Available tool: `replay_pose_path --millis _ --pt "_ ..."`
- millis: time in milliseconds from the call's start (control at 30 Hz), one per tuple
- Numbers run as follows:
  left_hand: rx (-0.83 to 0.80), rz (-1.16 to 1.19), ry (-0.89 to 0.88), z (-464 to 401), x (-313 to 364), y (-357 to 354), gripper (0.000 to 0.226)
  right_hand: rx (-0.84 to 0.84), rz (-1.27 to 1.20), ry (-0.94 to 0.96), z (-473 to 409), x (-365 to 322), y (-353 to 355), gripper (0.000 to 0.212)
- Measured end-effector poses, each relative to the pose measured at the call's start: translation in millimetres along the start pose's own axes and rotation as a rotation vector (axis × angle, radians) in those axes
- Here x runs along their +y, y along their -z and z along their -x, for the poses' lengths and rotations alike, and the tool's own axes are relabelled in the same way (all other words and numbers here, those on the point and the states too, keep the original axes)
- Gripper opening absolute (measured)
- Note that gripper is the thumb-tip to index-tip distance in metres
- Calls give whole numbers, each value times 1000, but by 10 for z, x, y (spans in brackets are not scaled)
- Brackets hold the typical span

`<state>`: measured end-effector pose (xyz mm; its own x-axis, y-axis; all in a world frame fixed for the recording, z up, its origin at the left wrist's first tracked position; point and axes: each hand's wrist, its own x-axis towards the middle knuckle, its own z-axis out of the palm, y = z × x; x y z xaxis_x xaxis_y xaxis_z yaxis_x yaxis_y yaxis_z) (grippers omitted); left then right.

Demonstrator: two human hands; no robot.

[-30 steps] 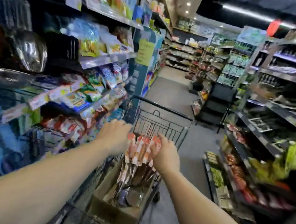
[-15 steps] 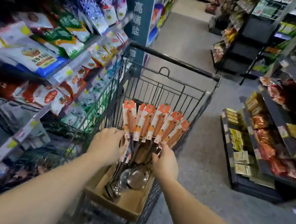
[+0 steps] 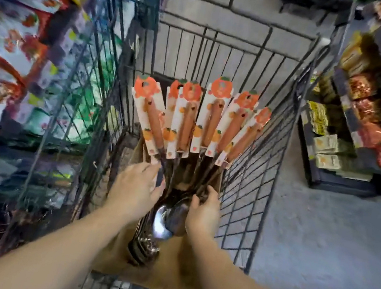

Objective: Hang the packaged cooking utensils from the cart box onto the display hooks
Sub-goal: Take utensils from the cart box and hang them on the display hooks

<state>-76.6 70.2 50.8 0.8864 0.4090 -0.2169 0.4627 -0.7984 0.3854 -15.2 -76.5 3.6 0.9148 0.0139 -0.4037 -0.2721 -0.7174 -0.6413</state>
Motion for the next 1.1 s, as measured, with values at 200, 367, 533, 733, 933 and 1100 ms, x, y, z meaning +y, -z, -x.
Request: replay_pose_path --millis 200,367,533,733,933,1100 --pt "-23 43 -48 -279 -206 -256 52 78 -107 -193 -372 94 -373 49" --pt "-27 89 -79 -352 -333 -481 50 96 -179 -258 -674 163 -556 47" --pt "-14 109 -54 -392 -393 -570 50 91 -184 -250 -710 152 -585 34" --pt "-53 141 -14 -380 -331 -482 53 101 -243 -280 -409 108 -450 32" --pt "-226 173 -18 -191 -199 -380 59 74 -300 -211 -173 -44 -245 32" --pt "-271 335 4 -128 -63 -329 51 15 -323 -88 -60 -312 -112 31"
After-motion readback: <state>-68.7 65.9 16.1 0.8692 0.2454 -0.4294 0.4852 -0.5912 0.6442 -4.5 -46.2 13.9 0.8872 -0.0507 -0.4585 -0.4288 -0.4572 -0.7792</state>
